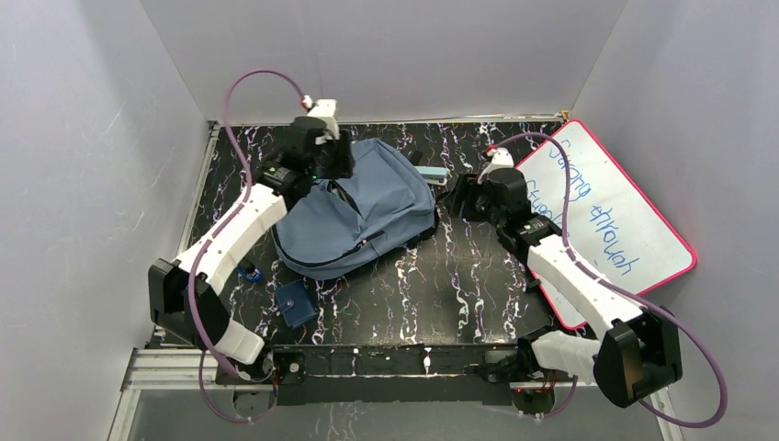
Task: Pack the student bag
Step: Move the student bag to the center of the board, then zip the student bag at the center of the board.
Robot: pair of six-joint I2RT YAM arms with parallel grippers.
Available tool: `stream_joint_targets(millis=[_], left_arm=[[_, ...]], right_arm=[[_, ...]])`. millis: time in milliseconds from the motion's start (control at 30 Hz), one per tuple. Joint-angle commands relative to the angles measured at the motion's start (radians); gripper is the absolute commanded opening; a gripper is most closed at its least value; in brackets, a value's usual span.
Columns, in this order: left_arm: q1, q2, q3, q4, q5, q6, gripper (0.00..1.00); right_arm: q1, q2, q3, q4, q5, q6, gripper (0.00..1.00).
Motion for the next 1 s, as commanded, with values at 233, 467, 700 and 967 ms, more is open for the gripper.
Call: stream_joint_targets(millis=[233, 467, 700, 967], left_arm=[[0.397, 0.042, -0.107, 0.033, 0.247, -0.302, 0.53], [0.482, 0.120, -0.155, 0.117, 0.335, -0.369, 0.55], [0.520, 0.218, -0.099, 0.111, 0.308, -0.410, 0.58], [0.519, 0.330, 0.029, 0.042, 0.324, -0.382, 0.62]], right_arm=[[0.068, 0.256, 0.332, 0.053, -0.305, -0.169, 0.65], [0.194, 0.490, 0.562, -0.021, -0.336, -0.256, 0.63], [0.262, 0.652, 0.676, -0.072, -0.310, -0.317, 0.58], [0.292, 0.621, 0.492, -0.021, -0.120, -0.301, 0.56]])
